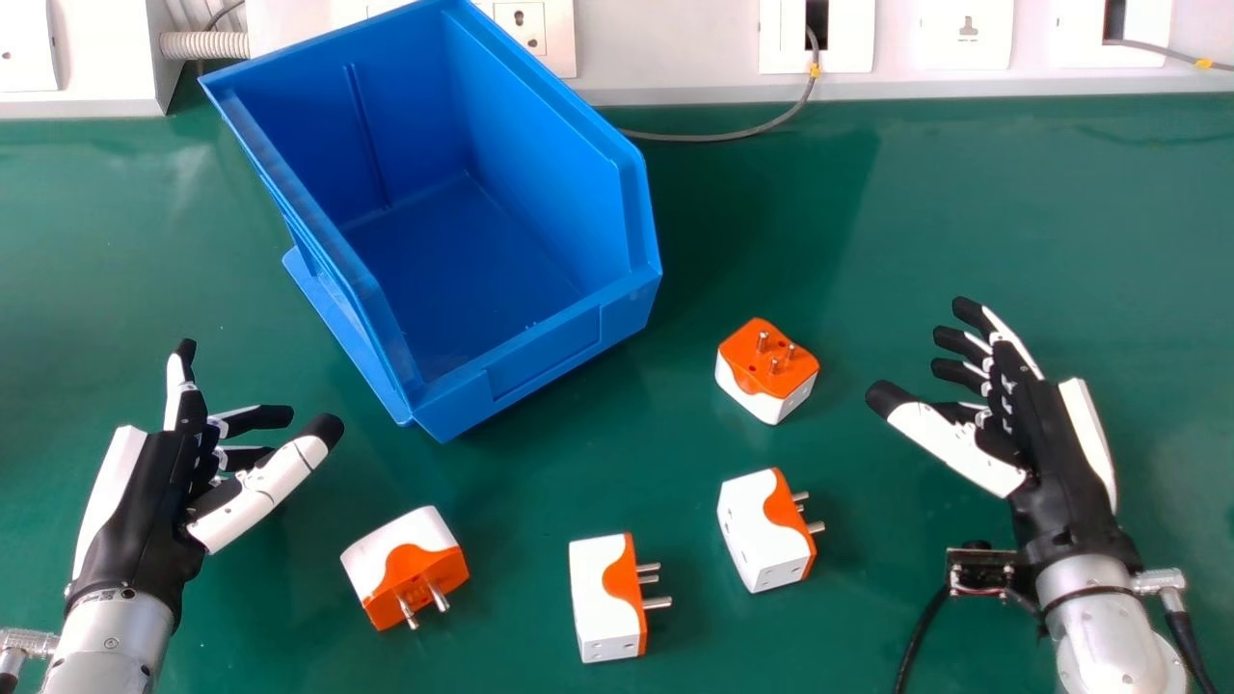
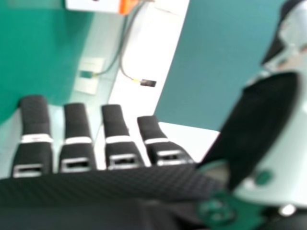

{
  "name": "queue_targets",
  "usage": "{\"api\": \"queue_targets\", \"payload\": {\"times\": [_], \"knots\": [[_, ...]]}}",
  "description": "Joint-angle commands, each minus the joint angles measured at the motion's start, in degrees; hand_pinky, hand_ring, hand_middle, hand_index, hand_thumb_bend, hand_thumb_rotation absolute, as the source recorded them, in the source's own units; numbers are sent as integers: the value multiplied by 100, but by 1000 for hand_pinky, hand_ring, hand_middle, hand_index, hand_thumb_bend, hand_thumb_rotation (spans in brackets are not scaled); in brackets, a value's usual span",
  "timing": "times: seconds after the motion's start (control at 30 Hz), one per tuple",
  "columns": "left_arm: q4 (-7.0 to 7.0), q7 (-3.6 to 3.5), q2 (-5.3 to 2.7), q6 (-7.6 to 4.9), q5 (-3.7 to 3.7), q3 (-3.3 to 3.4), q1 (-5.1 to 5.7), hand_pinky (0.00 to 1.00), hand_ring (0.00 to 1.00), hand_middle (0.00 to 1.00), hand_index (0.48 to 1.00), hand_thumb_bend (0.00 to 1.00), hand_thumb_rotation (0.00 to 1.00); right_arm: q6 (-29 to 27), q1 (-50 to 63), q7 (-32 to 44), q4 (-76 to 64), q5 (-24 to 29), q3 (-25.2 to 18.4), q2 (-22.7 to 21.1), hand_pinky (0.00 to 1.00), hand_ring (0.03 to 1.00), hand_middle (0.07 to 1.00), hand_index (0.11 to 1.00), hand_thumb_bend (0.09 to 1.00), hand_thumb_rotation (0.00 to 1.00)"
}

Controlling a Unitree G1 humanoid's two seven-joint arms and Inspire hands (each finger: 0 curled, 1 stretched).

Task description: Pick all objects and put in blue box

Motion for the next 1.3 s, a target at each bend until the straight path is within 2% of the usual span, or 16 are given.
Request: {"api": "queue_targets", "payload": {"times": [0.0,0.13,0.47,0.77,0.87,0.93,1.03,1.13,1.27], "knots": [[386,-470,-281,572,248,-453,469,552,655,776,843,772,537,-24,-9,79,-53,-20,52,29,665,821,853,896,763,502],[385,-478,-281,570,239,-448,468,552,655,776,843,772,536,-24,-6,99,-60,-5,44,31,666,822,853,896,764,502],[348,-461,-267,571,271,-465,481,549,654,777,843,772,536,-31,-2,116,-50,6,35,33,665,822,853,897,765,503],[381,-482,-279,581,239,-452,467,547,653,776,843,767,532,-144,27,3,-68,-149,159,15,654,822,852,896,766,498],[334,-486,-276,597,235,-454,485,547,653,776,843,767,531,-317,33,-173,-42,-456,407,-85,651,825,853,897,766,498],[350,-488,-282,587,229,-451,479,548,654,776,843,766,531,-395,37,-460,-36,-771,633,-193,650,828,855,898,766,498],[374,-472,-293,564,247,-463,462,549,654,776,843,766,531,-368,5,-1323,-56,-1632,1204,-446,650,829,857,901,767,501],[420,-462,-313,566,262,-482,405,549,655,776,843,766,531,-220,-79,-2221,-43,-2429,1774,-643,650,829,856,902,775,495],[486,-447,-347,597,273,-505,306,550,656,776,843,766,530,-86,-208,-2913,41,-2975,2250,-725,653,834,863,918,776,527]]}}
